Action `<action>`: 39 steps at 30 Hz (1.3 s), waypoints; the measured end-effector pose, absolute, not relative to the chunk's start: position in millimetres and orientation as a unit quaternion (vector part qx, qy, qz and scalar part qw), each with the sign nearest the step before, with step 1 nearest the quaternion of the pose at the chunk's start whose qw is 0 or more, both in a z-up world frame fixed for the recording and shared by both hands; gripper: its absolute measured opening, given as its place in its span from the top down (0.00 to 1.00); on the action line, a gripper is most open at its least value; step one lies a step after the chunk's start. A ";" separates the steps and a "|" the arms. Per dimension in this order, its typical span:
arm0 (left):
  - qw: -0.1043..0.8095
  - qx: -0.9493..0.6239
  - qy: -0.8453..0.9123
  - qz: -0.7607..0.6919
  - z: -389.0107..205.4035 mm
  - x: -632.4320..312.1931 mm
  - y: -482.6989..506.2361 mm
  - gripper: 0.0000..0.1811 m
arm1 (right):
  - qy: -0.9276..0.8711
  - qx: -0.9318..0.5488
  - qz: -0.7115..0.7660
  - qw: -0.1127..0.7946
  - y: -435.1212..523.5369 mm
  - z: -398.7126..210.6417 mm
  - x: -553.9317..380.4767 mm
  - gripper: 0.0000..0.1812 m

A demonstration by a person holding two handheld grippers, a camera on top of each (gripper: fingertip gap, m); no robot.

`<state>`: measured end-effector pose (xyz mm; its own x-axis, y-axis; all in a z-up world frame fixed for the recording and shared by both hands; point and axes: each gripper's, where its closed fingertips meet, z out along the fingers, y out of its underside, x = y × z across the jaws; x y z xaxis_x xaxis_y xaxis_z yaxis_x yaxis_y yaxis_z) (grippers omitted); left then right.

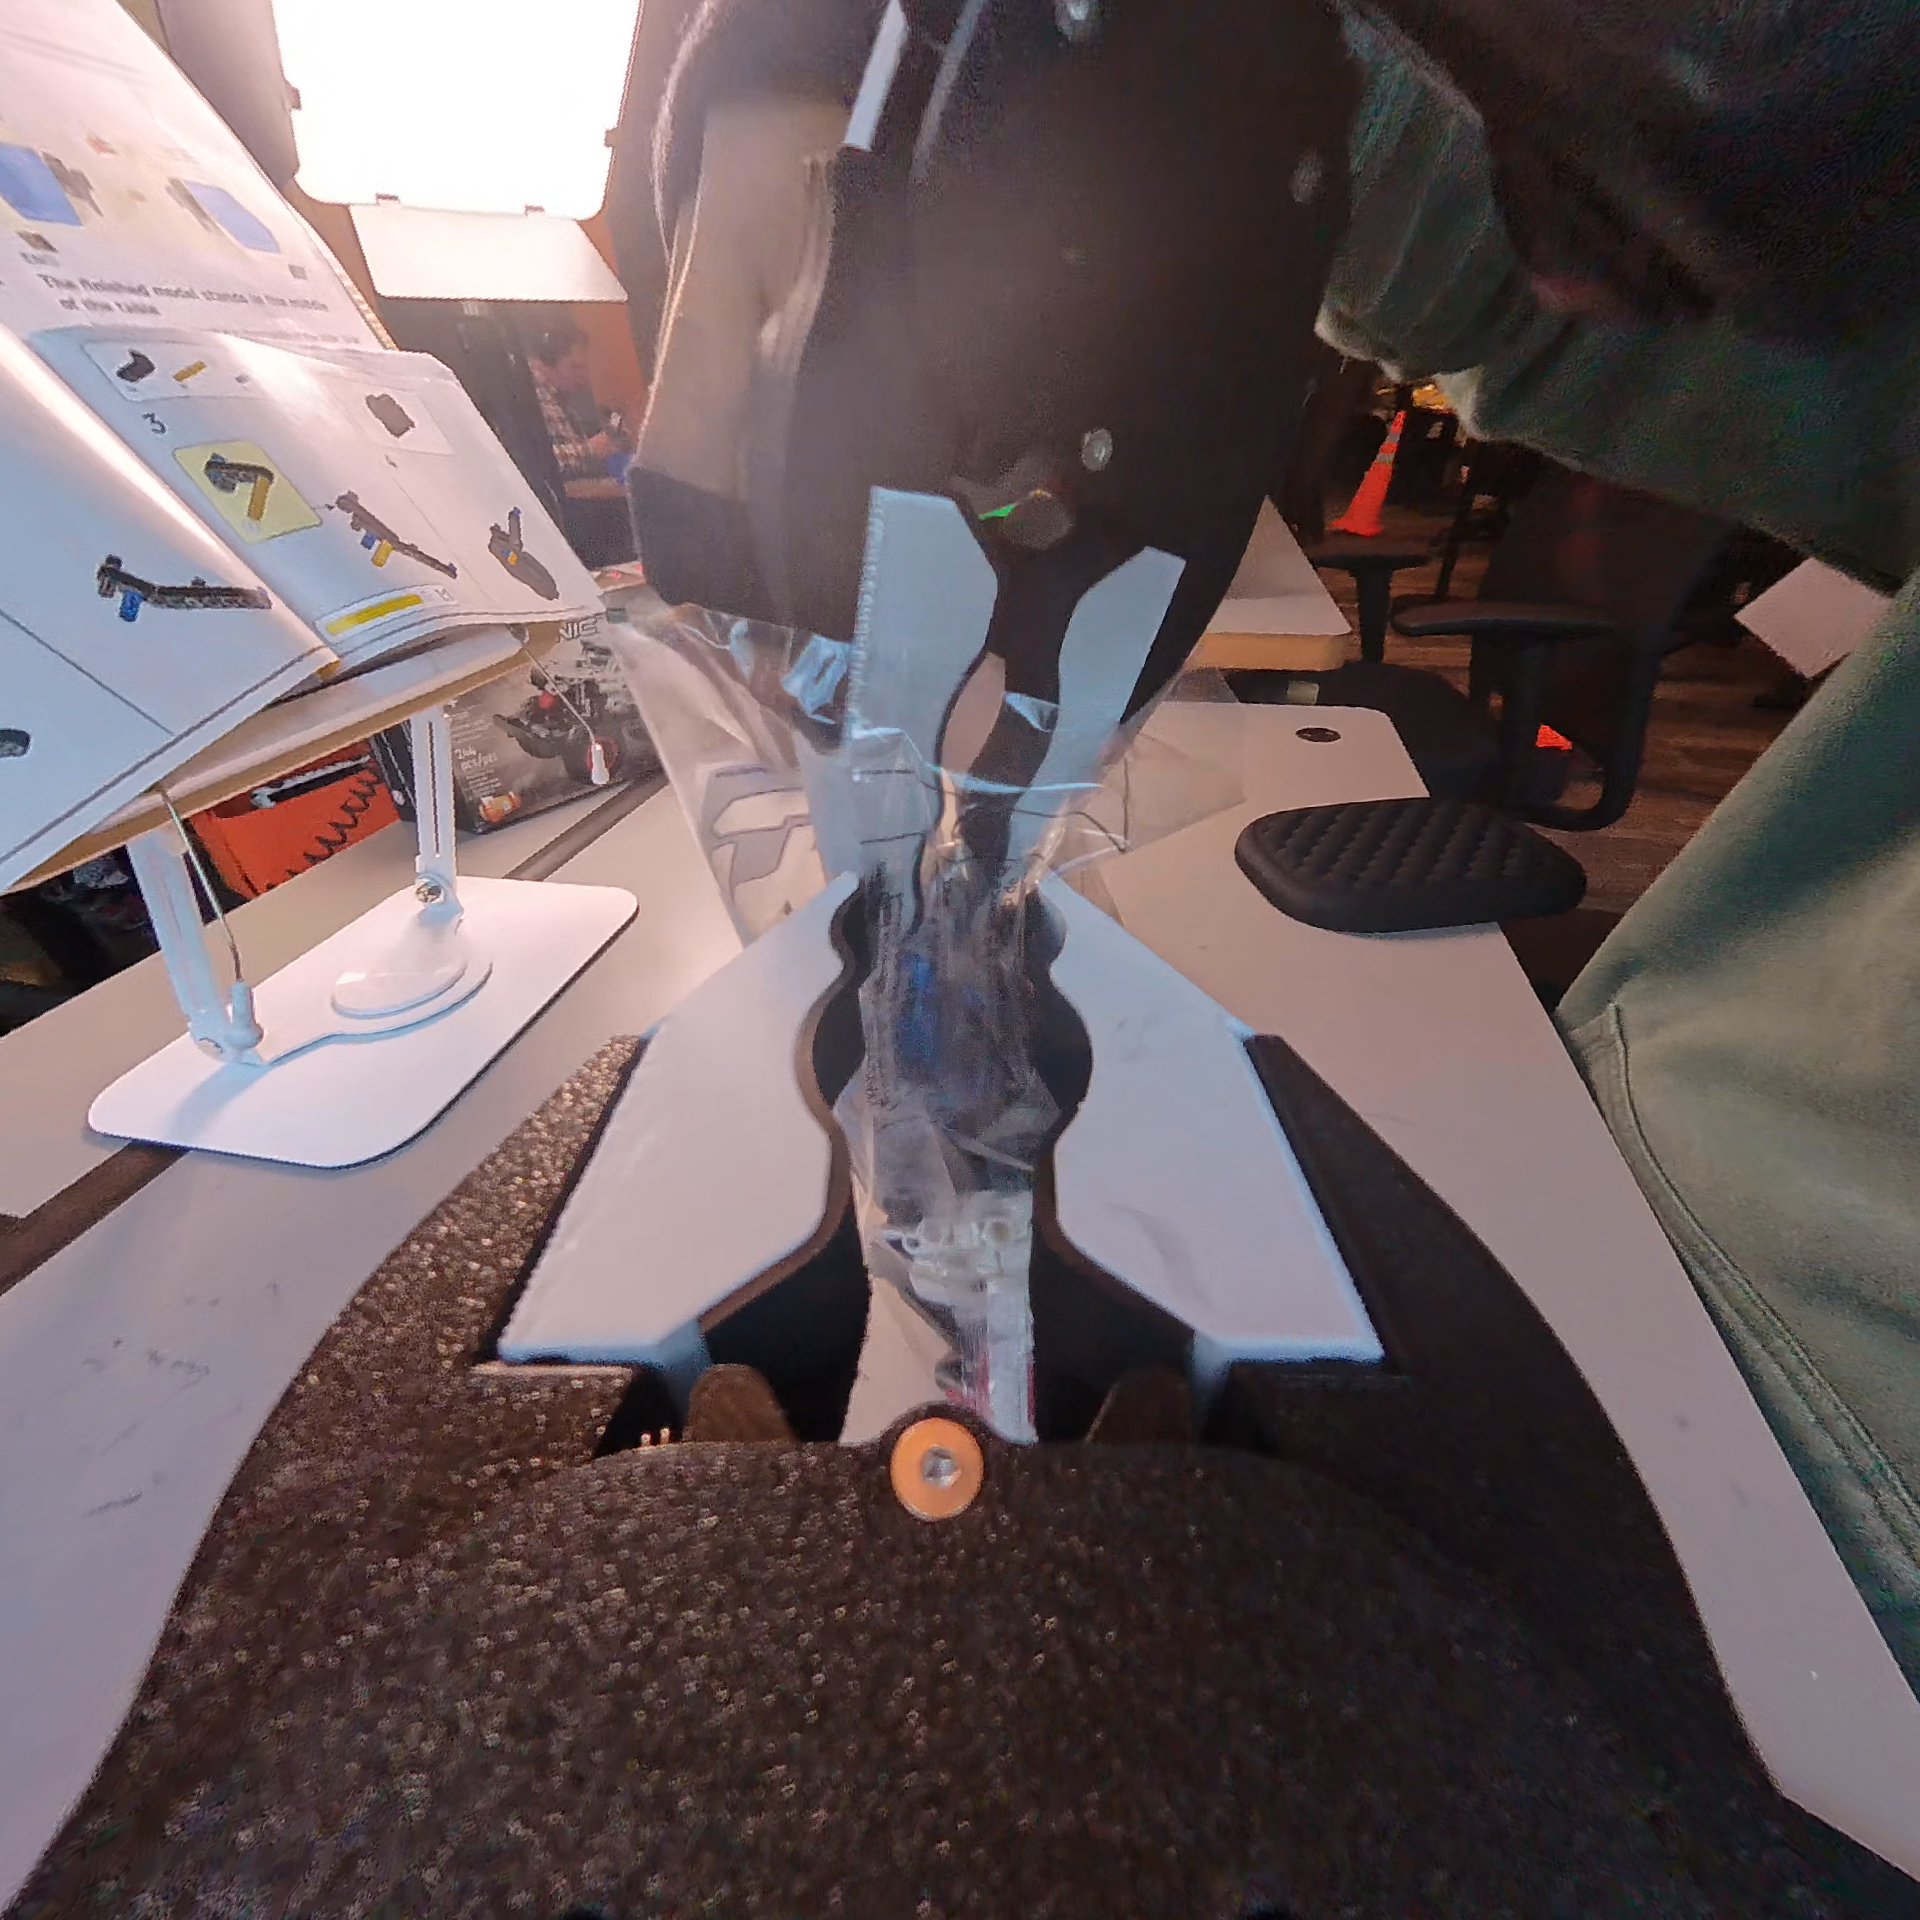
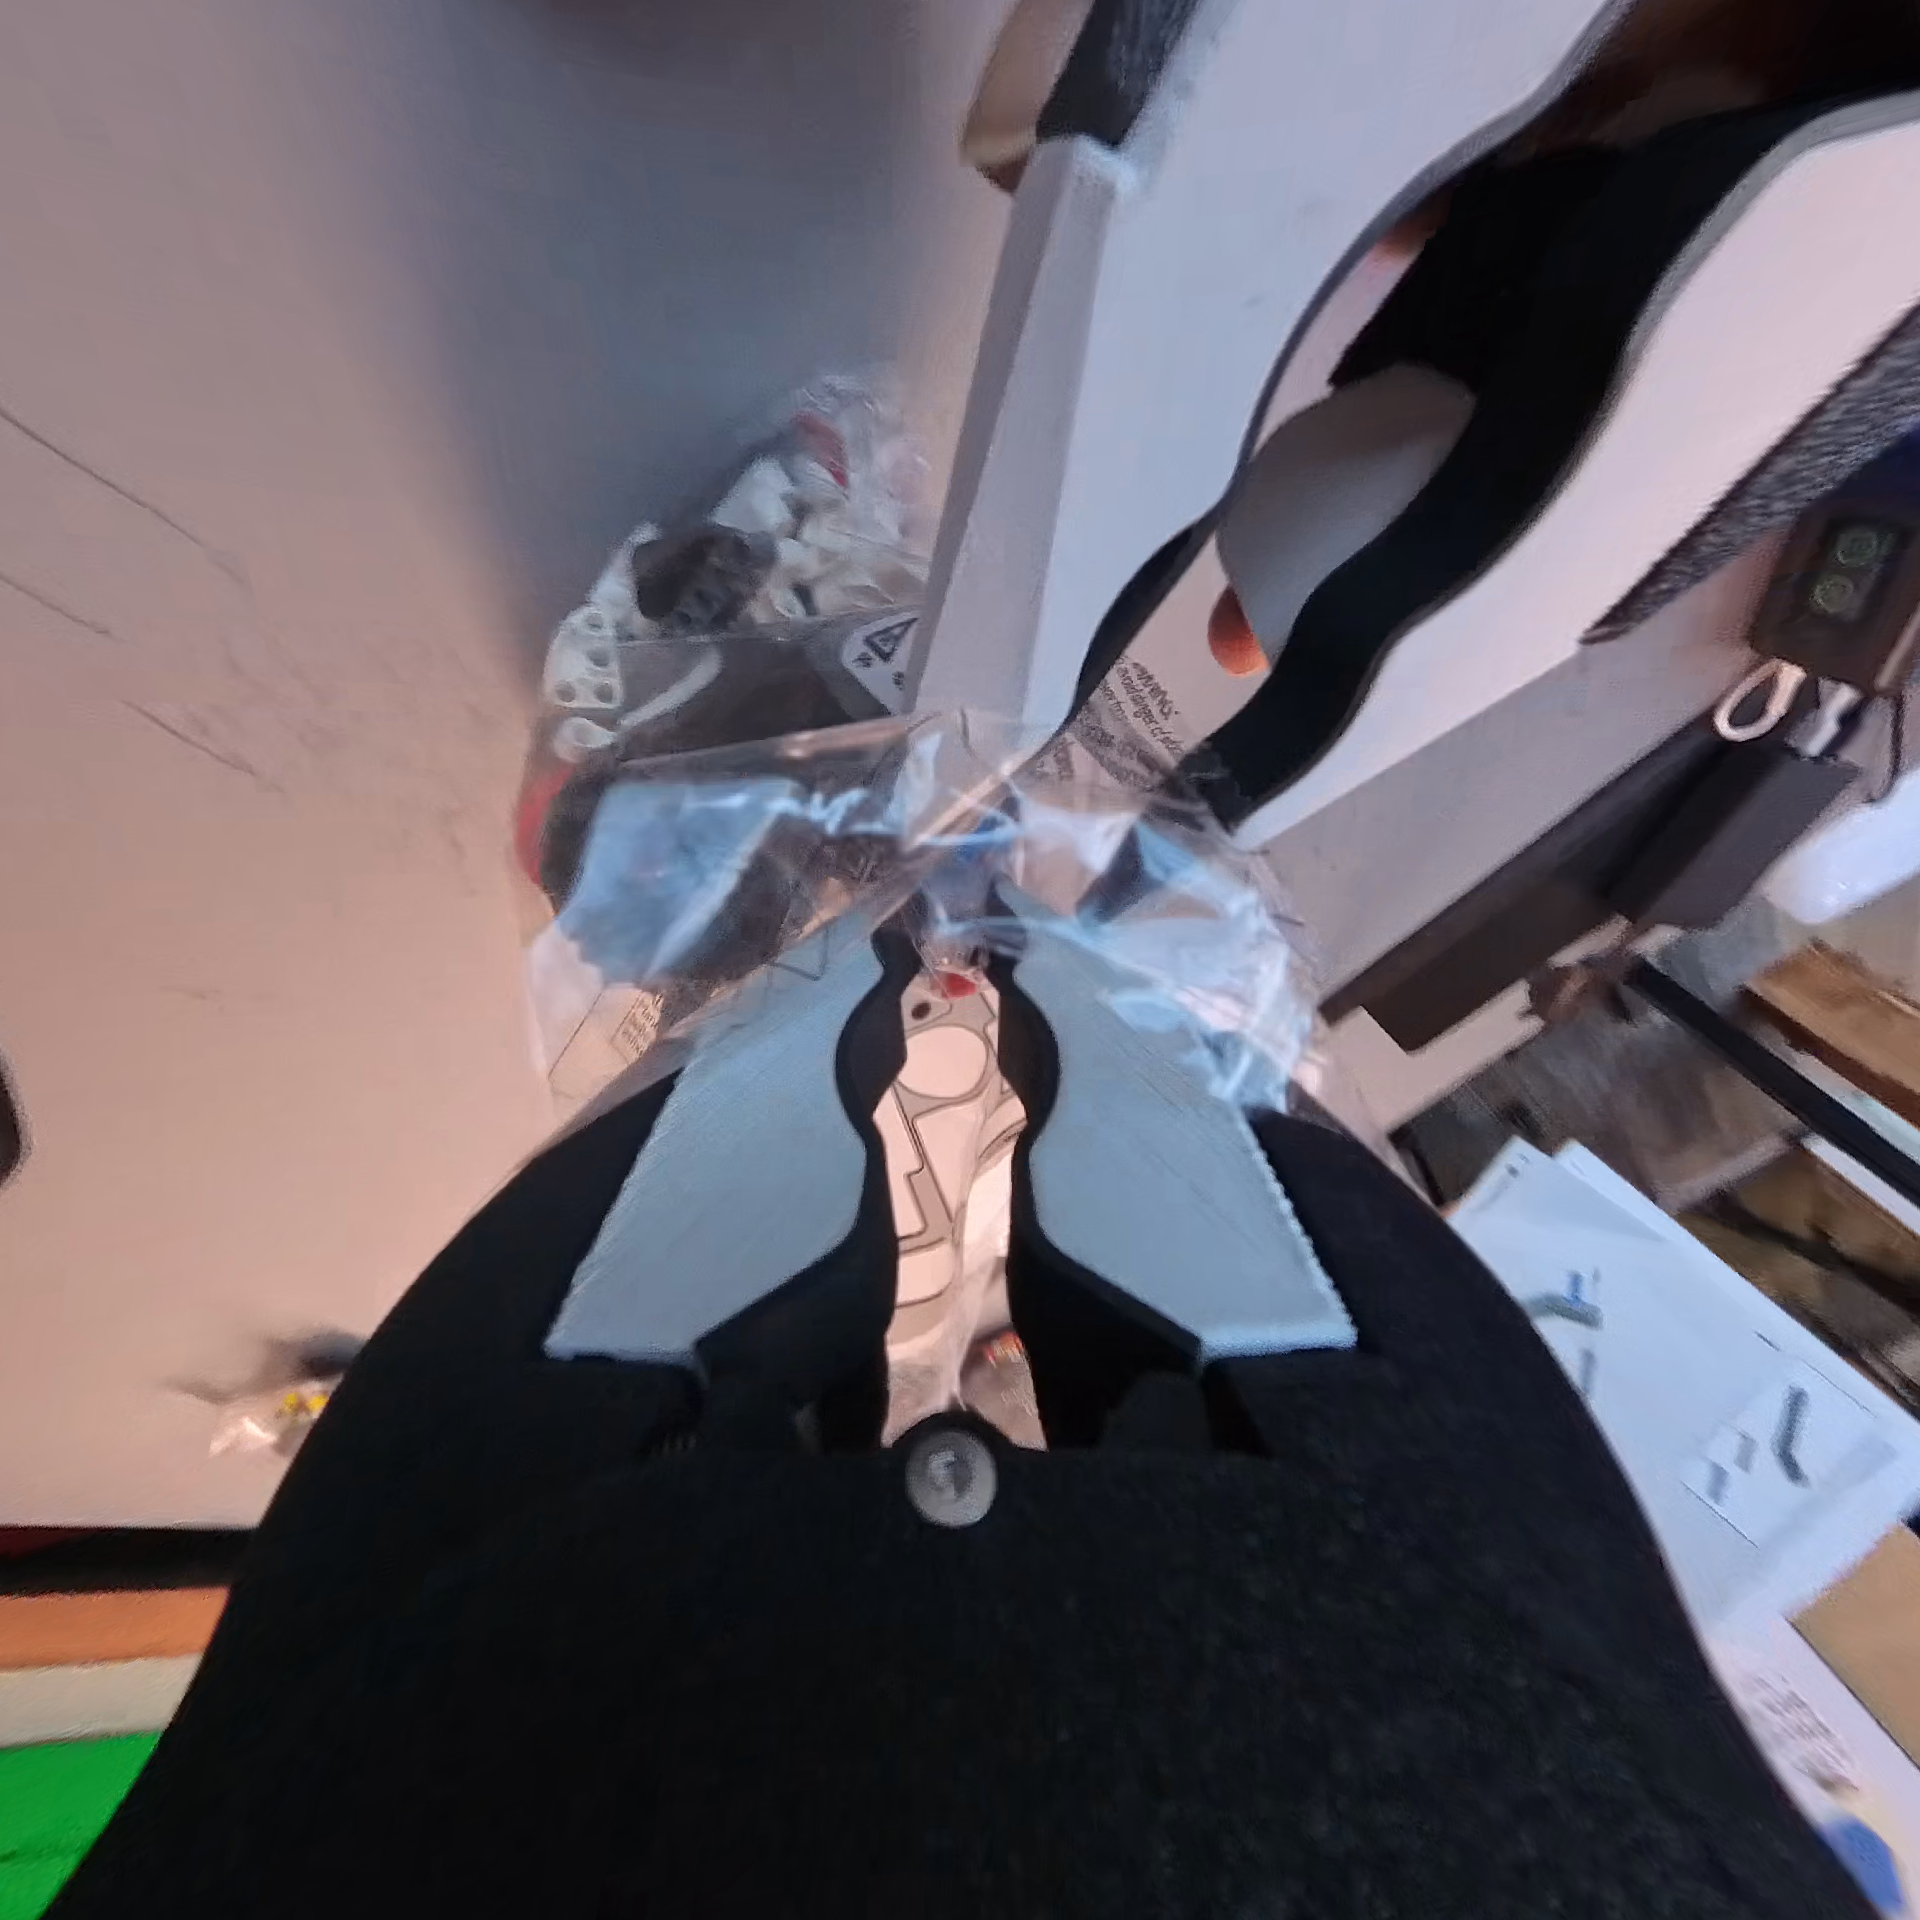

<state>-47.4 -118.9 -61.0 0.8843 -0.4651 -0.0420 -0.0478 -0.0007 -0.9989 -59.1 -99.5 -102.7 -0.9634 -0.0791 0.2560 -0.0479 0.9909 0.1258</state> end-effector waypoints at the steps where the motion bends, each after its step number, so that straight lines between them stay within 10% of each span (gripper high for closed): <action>1: 0.688 -0.683 0.187 -0.158 -56.6 -46.5 -121.6 0.86 | -0.991 0.024 -0.039 0.129 -103.4 -97.9 -57.5 0.95; 14: 0.692 -0.683 0.185 -0.142 -52.0 -50.3 -125.0 0.89 | -0.967 -0.033 -0.098 0.232 -92.8 -114.3 -86.7 0.95; 22: 0.662 -0.700 0.240 -0.117 -67.7 -26.4 -117.8 0.99 | -0.985 -0.058 -0.124 0.102 -79.2 -145.9 -35.1 0.95; 39: 0.717 -0.661 0.191 -0.110 -42.2 -25.5 -98.1 0.96 | -0.962 -0.129 0.103 0.219 -61.1 -15.8 -13.7 0.84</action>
